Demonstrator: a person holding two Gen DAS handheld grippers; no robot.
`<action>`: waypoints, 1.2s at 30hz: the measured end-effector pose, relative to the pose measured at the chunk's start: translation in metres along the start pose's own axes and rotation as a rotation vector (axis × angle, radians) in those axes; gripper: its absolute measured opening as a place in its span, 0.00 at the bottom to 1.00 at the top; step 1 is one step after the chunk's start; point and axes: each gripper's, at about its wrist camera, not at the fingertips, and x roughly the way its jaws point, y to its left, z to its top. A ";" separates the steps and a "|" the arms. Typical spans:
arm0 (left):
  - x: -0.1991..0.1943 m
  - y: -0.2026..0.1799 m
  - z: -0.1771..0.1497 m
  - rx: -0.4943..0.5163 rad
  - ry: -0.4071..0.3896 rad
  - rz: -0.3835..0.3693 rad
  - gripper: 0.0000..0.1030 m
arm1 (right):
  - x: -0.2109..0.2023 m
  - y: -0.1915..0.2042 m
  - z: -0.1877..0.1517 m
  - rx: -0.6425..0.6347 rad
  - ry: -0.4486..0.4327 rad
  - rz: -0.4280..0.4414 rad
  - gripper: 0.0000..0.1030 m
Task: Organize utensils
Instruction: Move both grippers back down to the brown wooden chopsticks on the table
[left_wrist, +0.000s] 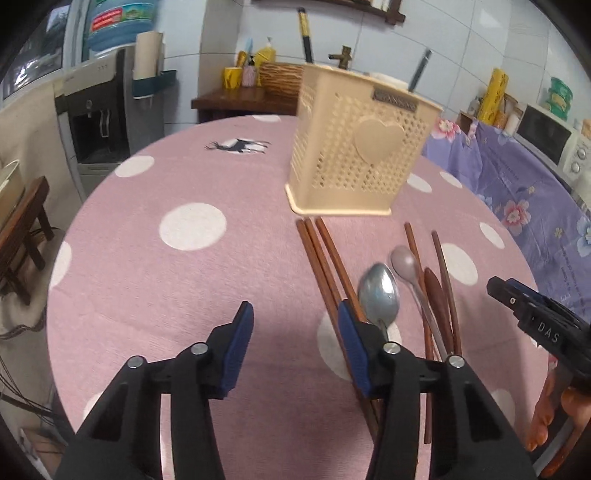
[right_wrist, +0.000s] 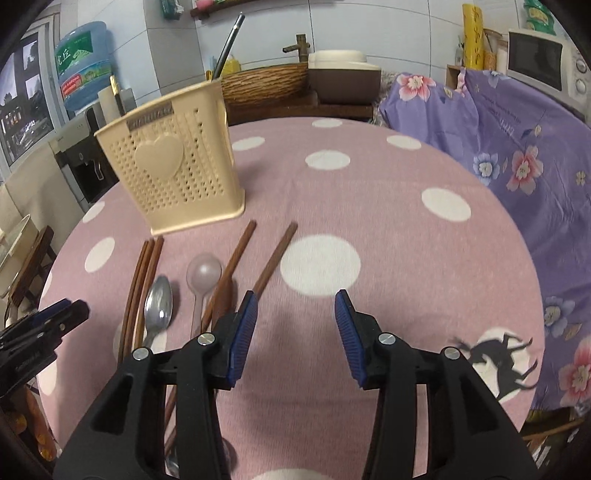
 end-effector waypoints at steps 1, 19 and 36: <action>0.003 -0.004 -0.002 0.012 0.009 0.000 0.43 | 0.001 0.000 -0.003 -0.002 0.003 0.000 0.43; 0.007 0.016 -0.013 0.037 0.063 0.098 0.38 | 0.003 -0.005 -0.002 -0.002 0.043 0.005 0.43; 0.031 0.018 0.027 -0.002 0.036 0.176 0.38 | 0.074 0.012 0.053 0.085 0.181 -0.040 0.32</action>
